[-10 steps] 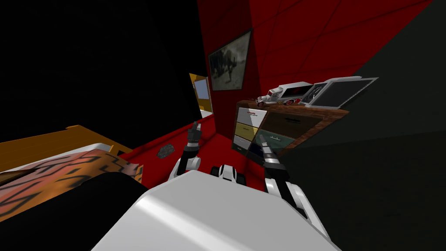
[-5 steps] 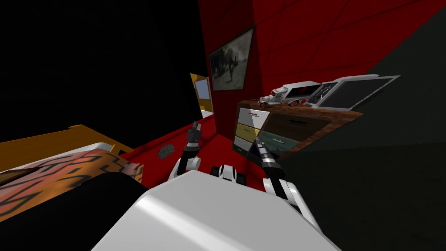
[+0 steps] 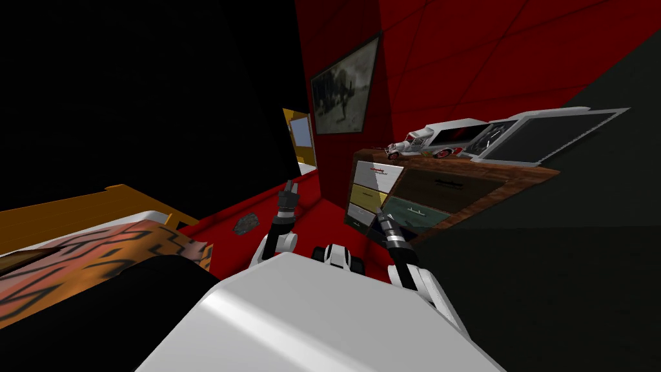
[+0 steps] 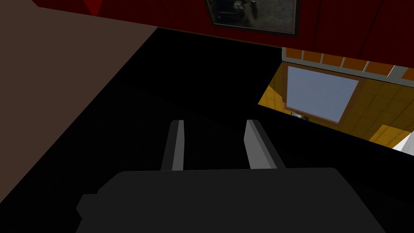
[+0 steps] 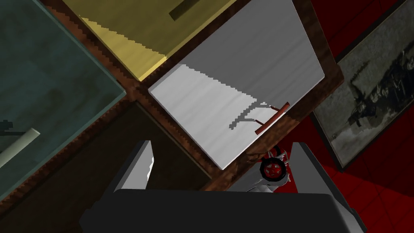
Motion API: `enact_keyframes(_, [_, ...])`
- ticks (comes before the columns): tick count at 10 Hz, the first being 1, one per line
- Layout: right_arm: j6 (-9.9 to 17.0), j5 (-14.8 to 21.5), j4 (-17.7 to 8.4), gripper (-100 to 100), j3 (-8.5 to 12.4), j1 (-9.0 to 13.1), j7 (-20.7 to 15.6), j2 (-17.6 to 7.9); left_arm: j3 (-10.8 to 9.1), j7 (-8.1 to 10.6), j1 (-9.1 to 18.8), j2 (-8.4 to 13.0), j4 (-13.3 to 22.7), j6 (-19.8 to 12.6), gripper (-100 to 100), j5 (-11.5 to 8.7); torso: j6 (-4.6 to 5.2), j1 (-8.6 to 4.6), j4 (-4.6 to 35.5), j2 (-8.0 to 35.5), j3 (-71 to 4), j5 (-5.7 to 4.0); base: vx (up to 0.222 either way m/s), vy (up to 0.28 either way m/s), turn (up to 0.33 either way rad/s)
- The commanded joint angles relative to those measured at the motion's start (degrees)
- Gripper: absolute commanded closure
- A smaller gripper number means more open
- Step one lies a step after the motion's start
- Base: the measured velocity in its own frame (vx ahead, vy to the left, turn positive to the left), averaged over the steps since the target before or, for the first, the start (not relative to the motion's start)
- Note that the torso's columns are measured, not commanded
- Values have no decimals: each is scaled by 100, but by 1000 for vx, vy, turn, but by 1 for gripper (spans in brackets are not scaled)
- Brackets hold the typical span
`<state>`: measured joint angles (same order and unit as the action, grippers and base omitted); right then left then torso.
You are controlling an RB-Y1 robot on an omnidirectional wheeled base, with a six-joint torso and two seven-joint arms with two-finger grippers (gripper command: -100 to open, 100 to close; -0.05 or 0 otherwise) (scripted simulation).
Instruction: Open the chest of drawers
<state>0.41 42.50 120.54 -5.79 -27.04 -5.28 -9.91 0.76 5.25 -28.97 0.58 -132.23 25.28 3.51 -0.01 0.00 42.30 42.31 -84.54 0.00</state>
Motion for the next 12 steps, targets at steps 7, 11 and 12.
enact_keyframes(7, [776,1473,-462,-100,-177,108,-443,27,0,0,0,0,0,0,0,0,0,0,0,1,0,0,47,3,27])
enact_keyframes(11, [1218,2104,-761,-100,-280,177,-701,54,0,0,0,0,0,0,0,0,2,-1,0,4,1,0,45,2,23])
enact_keyframes(12, [1218,2284,-761,-100,-280,177,-701,54,0,0,0,0,0,0,0,0,0,1,0,0,0,0,43,3,27])
